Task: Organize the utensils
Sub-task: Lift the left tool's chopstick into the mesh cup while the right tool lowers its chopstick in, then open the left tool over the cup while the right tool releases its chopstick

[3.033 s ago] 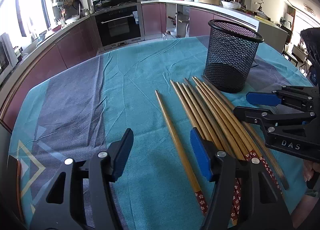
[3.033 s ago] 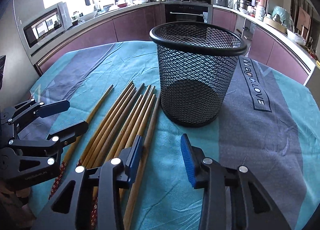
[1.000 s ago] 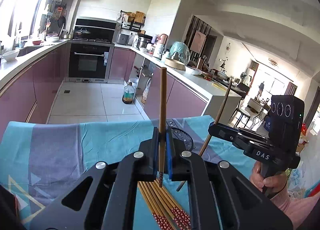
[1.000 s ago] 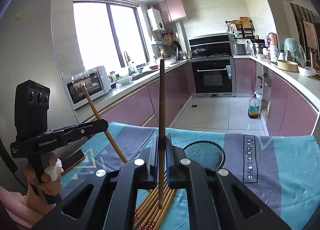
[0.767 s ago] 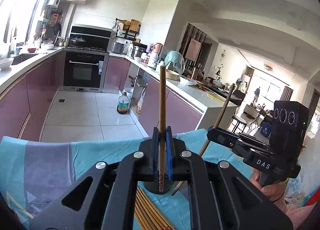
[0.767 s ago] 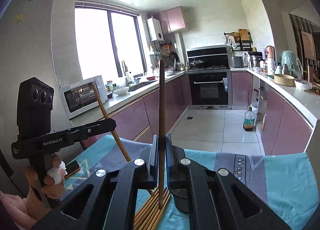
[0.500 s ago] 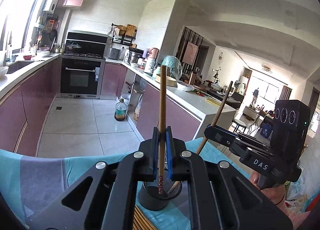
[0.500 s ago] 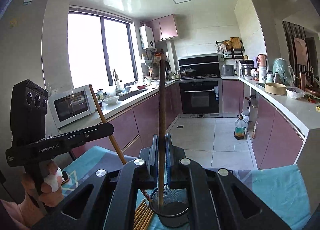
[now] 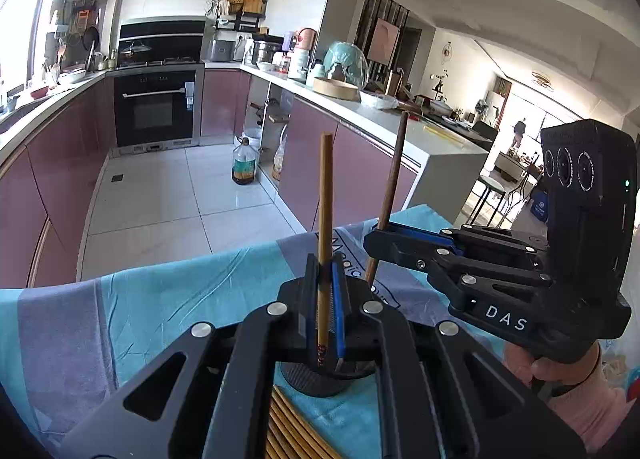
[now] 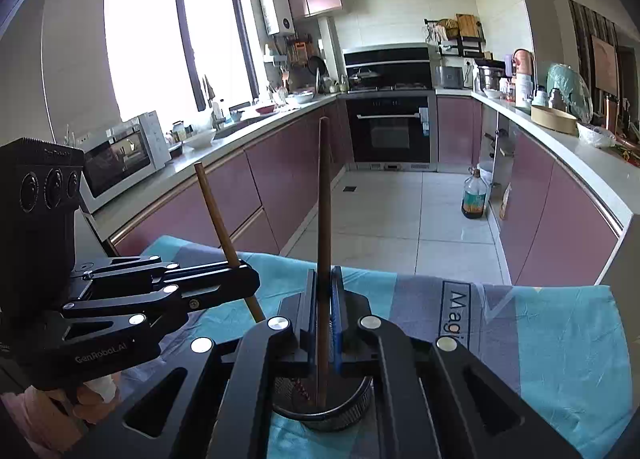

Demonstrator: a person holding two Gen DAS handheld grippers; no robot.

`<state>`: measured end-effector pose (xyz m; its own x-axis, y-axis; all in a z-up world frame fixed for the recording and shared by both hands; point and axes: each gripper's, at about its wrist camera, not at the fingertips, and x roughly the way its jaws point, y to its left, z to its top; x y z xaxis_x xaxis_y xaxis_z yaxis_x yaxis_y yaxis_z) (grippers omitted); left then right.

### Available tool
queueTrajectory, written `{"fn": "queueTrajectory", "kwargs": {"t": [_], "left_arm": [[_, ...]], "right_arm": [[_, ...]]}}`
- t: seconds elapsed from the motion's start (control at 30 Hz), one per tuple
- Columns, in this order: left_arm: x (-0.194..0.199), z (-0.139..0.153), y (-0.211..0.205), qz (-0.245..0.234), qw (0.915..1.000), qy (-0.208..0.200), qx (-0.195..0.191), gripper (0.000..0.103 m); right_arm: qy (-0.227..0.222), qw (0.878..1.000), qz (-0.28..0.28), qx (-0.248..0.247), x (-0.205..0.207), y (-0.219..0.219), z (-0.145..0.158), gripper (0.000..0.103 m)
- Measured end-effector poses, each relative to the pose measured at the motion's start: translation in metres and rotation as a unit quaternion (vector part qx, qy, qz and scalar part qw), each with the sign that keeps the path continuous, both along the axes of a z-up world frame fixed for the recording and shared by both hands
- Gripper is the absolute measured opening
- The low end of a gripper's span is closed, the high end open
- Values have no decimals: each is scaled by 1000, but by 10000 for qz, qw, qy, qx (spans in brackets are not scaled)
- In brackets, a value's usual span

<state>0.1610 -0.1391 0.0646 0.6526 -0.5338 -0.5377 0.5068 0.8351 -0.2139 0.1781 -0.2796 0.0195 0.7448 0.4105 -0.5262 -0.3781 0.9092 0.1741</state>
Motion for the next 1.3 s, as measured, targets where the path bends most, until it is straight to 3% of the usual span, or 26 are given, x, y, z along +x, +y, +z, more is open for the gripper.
{"fn": "queueTrajectory", "kwargs": {"t": [0.43,0.63,0.73,0.9,1.1,1.2,1.3], "left_arm": [[36,-28,-4,71,9996,239,116,8],[39,-33,5,191,9995,212,110,14],[32,-35,15,306,9994,123,74,21],[11,-30,30,557,9981,-230,145,46],[-23,-31,57,797,9946,-557,356,59],[-38,-39,71,990,9923,-576,478,73],[-50,-53,85,1125,9915,-401,521,74]], "right_arm": [[341,9992,-194,27,20,-1,-9,7],[327,9990,-256,161,19,-6,-10,8],[291,9991,-248,189,14,-8,-9,10],[139,9995,-173,243,-2,-7,-4,18],[-184,9988,241,389,-47,1,5,32],[-205,9978,538,333,-70,12,0,39],[-31,9972,719,216,-84,26,-15,39]]}}
